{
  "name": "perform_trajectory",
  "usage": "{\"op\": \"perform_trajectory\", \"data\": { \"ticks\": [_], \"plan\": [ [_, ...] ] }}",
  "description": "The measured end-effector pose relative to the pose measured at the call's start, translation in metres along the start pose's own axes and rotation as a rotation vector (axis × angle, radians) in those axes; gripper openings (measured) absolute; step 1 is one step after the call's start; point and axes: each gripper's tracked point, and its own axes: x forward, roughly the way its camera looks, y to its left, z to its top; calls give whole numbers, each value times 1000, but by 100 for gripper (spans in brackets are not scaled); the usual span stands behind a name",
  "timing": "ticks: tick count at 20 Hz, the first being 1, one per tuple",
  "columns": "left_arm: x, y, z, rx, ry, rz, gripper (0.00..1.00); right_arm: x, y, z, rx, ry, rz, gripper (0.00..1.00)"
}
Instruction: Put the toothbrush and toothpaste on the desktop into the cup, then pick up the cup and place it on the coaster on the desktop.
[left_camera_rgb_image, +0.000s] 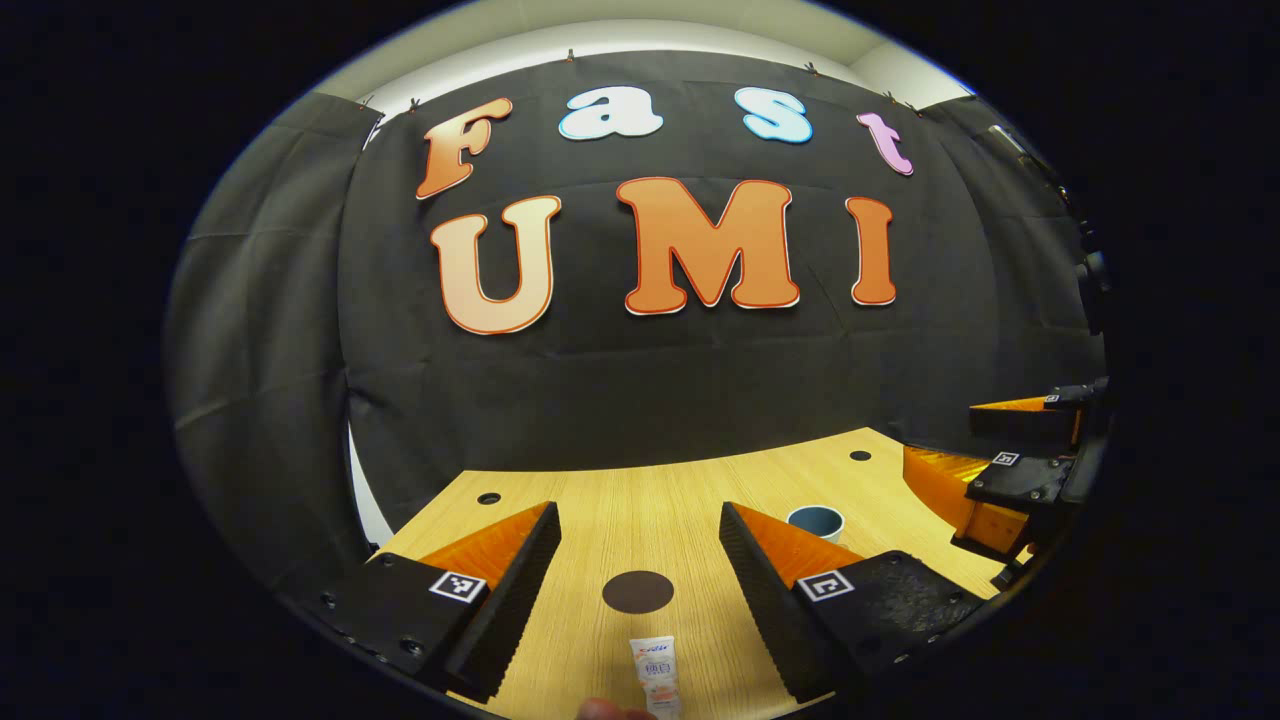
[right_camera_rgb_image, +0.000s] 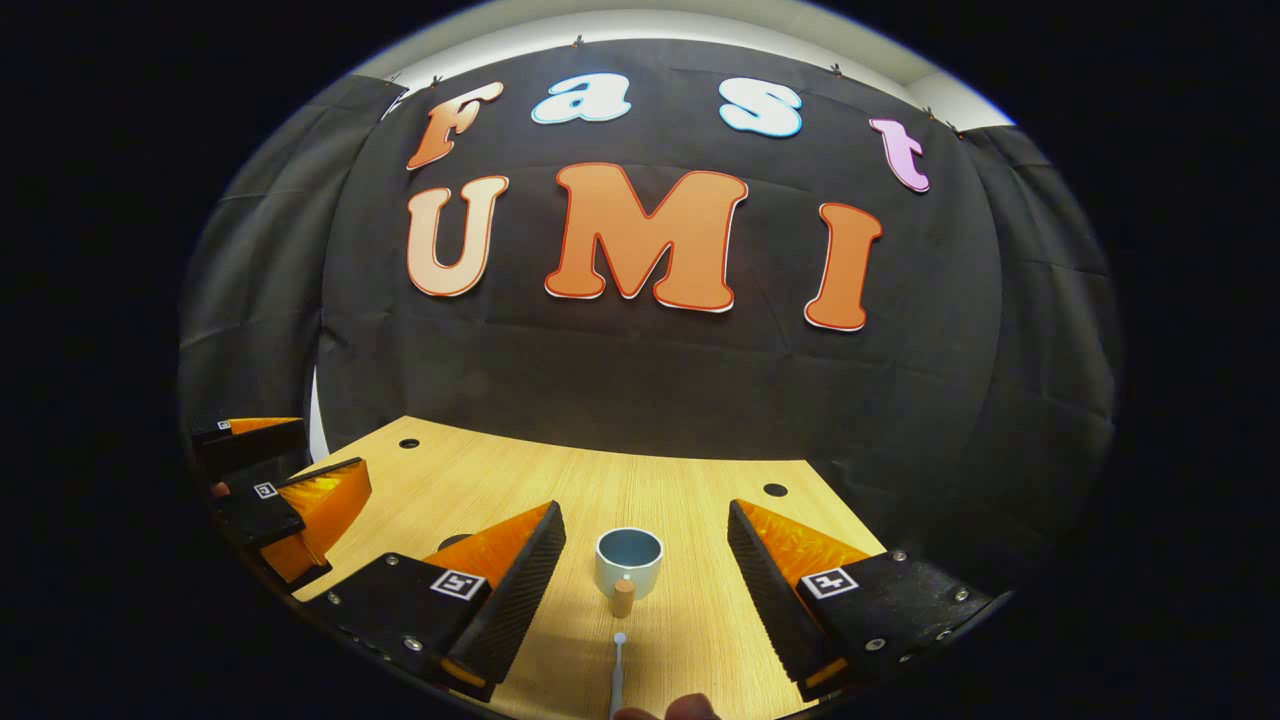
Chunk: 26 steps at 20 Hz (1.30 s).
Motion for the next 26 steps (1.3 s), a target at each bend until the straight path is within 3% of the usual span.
{"op": "perform_trajectory", "data": {
  "ticks": [8, 21, 26],
  "plan": [
    [6, -7, -49, 18, 126, -29, 98, 10, 8, -37, 4, 119, 31, 99],
    [-8, -11, -179, 40, 480, -69, 98, 10, 21, -176, -7, 584, 82, 99],
    [-14, -12, -227, 9, 635, -56, 98, 9, 23, -211, -5, 710, 89, 99]
  ]
}}
